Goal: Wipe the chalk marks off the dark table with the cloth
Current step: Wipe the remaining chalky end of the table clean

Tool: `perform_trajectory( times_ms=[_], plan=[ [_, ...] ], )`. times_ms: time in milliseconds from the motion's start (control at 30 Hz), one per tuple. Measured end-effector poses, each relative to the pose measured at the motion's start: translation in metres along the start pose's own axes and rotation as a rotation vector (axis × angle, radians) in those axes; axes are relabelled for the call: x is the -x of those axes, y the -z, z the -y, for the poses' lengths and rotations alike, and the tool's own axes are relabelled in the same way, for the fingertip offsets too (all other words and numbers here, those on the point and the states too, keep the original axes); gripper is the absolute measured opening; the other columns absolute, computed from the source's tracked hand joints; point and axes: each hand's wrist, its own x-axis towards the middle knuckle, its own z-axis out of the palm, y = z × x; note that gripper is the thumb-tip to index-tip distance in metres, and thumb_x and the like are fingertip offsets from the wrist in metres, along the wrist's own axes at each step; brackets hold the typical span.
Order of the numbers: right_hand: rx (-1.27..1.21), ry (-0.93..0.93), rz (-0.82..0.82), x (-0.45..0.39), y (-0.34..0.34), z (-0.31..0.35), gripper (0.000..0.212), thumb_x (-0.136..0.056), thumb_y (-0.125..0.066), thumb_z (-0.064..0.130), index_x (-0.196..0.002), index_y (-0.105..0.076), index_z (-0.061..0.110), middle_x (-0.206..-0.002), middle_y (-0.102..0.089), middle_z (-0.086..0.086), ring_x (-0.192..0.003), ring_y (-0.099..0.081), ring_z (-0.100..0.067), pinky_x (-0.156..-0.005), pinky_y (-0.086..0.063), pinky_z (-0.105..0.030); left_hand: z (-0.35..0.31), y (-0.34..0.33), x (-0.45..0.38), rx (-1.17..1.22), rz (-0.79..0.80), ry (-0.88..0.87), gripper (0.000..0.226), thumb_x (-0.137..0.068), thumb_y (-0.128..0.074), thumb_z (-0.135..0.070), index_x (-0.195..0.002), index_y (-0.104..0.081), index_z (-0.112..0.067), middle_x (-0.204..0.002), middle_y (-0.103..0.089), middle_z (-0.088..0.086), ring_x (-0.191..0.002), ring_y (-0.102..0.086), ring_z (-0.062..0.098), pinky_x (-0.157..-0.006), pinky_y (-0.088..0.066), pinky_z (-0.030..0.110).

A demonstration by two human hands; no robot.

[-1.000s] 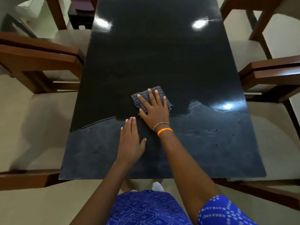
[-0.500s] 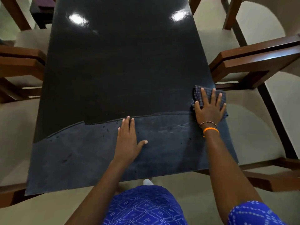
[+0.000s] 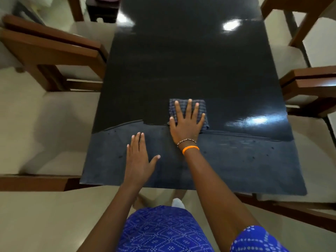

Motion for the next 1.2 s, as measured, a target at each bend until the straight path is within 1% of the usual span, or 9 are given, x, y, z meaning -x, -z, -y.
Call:
perform_trajectory(
  times_ms=[167,300,400,533,700,867,967,1100,1200],
  plan=[
    [-0.003,0.31,0.122,0.033,-0.034,0.121,0.061,-0.092,-0.037,0.045,-0.148,-0.014,0.037,-0.16,0.0,-0.008,-0.147,0.005,-0.031,-0.113,0.007,-0.056,0.074,0.034,0.025,0.024,-0.06,0.17,0.089,-0.085,-0.06,-0.04,-0.146,-0.004,-0.006,-0.157,-0.008,0.01,-0.145,0.001,0.023,-0.116,-0.002,0.038],
    [-0.009,0.503,0.206,0.066,-0.055,0.187,0.06,-0.093,-0.039,0.043,-0.148,-0.017,0.034,-0.16,-0.001,-0.009,-0.147,0.005,-0.03,-0.113,0.01,-0.055,0.116,0.051,0.044,0.045,-0.094,0.244,0.088,-0.084,-0.062,-0.036,-0.146,-0.008,-0.004,-0.156,-0.011,0.014,-0.145,-0.003,0.025,-0.116,-0.003,0.04],
    [-0.011,0.603,0.228,0.087,-0.064,0.204,0.059,-0.092,-0.042,0.042,-0.147,-0.025,0.032,-0.16,-0.006,-0.007,-0.148,0.002,-0.029,-0.114,0.008,-0.053,0.133,0.058,0.053,0.087,-0.101,0.258,0.087,-0.083,-0.064,-0.032,-0.145,-0.011,-0.004,-0.155,-0.013,0.014,-0.144,-0.004,0.026,-0.116,-0.004,0.041],
    [0.023,0.66,0.174,0.085,-0.06,0.179,0.06,-0.089,-0.043,0.043,-0.146,-0.027,0.033,-0.159,-0.014,-0.003,-0.148,-0.006,-0.027,-0.117,0.0,-0.048,0.135,0.06,0.057,0.108,-0.112,0.219,0.09,-0.081,-0.065,-0.037,-0.146,-0.012,-0.006,-0.155,-0.013,0.012,-0.144,-0.005,0.024,-0.116,-0.005,0.041],
    [0.074,0.472,0.104,0.07,-0.037,0.107,0.066,-0.085,-0.046,0.043,-0.147,-0.024,0.035,-0.159,-0.017,-0.002,-0.147,-0.011,-0.027,-0.116,-0.008,-0.05,0.118,0.053,0.053,0.063,0.005,0.063,0.105,-0.075,-0.065,-0.051,-0.146,0.0,-0.009,-0.157,-0.002,0.007,-0.144,0.006,0.021,-0.116,0.002,0.039],
    [0.131,0.106,0.015,0.055,-0.004,0.006,0.067,-0.081,-0.037,0.048,-0.146,-0.024,0.036,-0.159,-0.017,-0.002,-0.147,-0.012,-0.029,-0.115,-0.01,-0.053,0.106,0.046,0.044,0.014,0.15,0.134,0.122,-0.067,-0.068,-0.059,-0.145,0.015,-0.017,-0.157,0.013,0.004,-0.142,0.017,0.025,-0.112,0.007,0.045],
    [0.115,-0.081,-0.007,0.06,0.006,-0.032,0.069,-0.081,-0.033,0.049,-0.148,-0.023,0.033,-0.16,-0.012,-0.002,-0.147,-0.007,-0.028,-0.116,-0.007,-0.054,0.109,0.046,0.045,0.059,0.112,0.136,0.121,-0.069,-0.07,-0.055,-0.144,0.017,-0.018,-0.157,0.013,0.004,-0.143,0.013,0.025,-0.115,0.001,0.044],
    [0.074,-0.24,-0.032,0.066,-0.002,-0.008,0.065,-0.091,-0.045,0.041,-0.149,-0.016,0.034,-0.16,-0.006,-0.004,-0.147,-0.001,-0.029,-0.116,-0.002,-0.057,0.119,0.052,0.052,0.257,0.009,0.201,0.121,-0.068,-0.075,-0.046,-0.145,0.014,-0.019,-0.157,0.004,0.004,-0.144,0.0,0.027,-0.115,-0.013,0.042],
    [0.1,-0.139,-0.005,0.079,-0.015,0.036,0.068,-0.09,-0.047,0.042,-0.149,-0.013,0.034,-0.161,-0.003,-0.005,-0.147,0.001,-0.03,-0.114,-0.001,-0.058,0.127,0.053,0.059,0.445,0.002,0.267,0.12,-0.066,-0.079,-0.036,-0.146,0.01,-0.02,-0.156,-0.006,0.006,-0.143,-0.008,0.026,-0.113,-0.02,0.042]
  ],
)
